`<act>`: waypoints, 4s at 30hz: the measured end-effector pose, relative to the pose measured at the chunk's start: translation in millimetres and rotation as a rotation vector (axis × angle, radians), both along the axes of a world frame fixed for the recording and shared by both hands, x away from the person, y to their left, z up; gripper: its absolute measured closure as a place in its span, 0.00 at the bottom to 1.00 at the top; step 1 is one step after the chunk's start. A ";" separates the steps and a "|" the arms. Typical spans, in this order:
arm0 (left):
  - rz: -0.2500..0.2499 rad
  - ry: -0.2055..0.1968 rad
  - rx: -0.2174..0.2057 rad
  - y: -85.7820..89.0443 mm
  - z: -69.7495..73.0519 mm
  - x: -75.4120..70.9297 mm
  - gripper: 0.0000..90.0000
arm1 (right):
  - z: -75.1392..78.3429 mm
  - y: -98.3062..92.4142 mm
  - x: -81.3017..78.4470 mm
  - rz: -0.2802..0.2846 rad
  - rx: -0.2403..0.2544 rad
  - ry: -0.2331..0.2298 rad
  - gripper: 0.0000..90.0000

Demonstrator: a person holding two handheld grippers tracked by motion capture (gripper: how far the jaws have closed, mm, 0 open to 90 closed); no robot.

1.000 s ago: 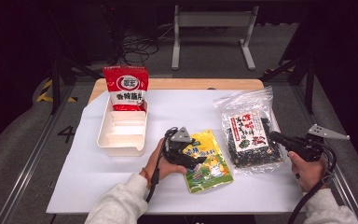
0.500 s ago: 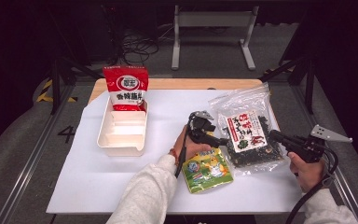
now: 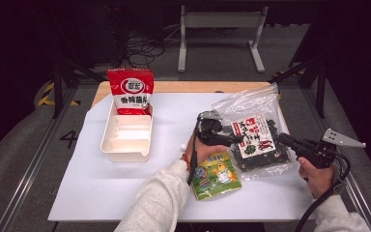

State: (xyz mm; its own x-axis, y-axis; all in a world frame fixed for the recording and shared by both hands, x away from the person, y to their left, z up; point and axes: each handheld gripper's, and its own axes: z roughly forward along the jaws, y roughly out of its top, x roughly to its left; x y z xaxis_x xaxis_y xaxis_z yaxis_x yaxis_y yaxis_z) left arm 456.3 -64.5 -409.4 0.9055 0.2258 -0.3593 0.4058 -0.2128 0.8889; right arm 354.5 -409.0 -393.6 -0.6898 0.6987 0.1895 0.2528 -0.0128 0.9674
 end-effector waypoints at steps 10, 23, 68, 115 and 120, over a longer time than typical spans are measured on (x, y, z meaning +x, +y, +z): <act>-0.059 -0.177 -0.034 7.4 34.8 -23.6 0.84 | 9.9 6.7 -1.7 -0.043 -0.027 -0.042 0.89; -0.044 -0.280 -0.008 25.7 55.9 -34.5 0.89 | 18.4 23.3 -4.1 -0.076 -0.062 -0.063 0.64; 0.360 -0.484 0.235 277.0 121.3 -39.5 0.89 | -12.2 49.0 -3.4 -0.012 -0.231 0.103 0.44; 0.392 -0.420 0.380 332.9 101.9 -22.0 0.88 | -27.3 57.3 -12.8 0.015 -0.324 0.174 0.40; 0.406 -0.403 0.370 334.0 92.7 -17.9 0.88 | -26.5 56.4 -13.4 0.018 -0.314 0.171 0.40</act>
